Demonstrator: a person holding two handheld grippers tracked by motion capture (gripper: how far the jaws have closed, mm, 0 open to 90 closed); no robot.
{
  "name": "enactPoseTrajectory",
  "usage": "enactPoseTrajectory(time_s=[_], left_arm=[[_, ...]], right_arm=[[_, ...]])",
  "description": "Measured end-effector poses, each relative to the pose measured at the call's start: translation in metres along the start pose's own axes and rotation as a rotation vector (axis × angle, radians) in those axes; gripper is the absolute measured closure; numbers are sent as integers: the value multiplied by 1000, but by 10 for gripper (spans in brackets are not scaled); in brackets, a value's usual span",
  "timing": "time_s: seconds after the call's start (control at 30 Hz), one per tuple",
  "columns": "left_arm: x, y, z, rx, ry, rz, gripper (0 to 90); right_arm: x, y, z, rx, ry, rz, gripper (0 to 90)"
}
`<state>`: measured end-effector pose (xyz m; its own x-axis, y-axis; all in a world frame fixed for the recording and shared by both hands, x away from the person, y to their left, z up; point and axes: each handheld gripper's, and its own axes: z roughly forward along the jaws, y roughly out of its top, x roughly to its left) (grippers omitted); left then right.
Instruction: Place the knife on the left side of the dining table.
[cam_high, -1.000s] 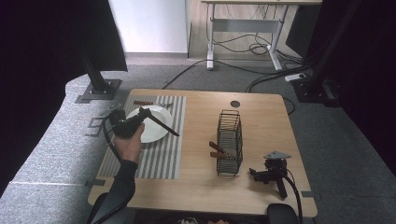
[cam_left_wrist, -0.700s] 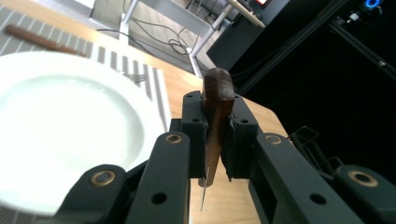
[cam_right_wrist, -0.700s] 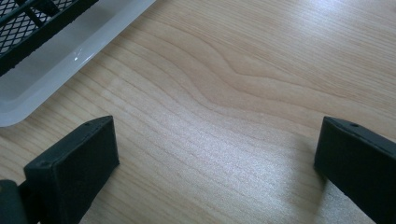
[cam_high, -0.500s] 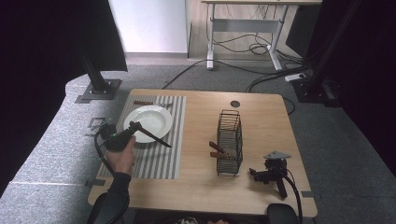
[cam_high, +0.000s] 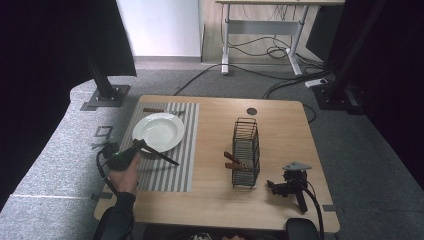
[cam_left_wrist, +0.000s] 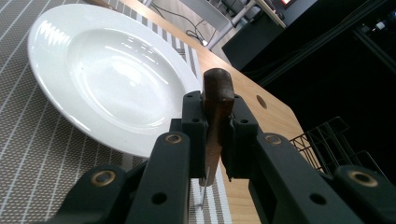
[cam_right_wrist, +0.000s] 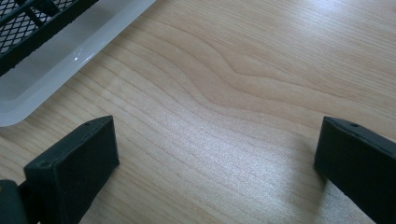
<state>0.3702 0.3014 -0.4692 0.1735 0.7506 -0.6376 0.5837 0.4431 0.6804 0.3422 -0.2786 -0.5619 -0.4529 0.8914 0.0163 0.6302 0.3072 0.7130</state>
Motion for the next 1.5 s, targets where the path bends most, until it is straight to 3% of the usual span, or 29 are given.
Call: enactPoseTrajectory(time_s=[0.5,1.2,1.5], left_arm=[[23,-7,0,-10,81,73,733],[61,-16,9,1,102,53,646],[79,-21,12,7,89,12,617]], right_arm=[[0,0,0,0,1,1,0],[0,0,0,1,0,0,0],[0,0,0,1,0,1,0]])
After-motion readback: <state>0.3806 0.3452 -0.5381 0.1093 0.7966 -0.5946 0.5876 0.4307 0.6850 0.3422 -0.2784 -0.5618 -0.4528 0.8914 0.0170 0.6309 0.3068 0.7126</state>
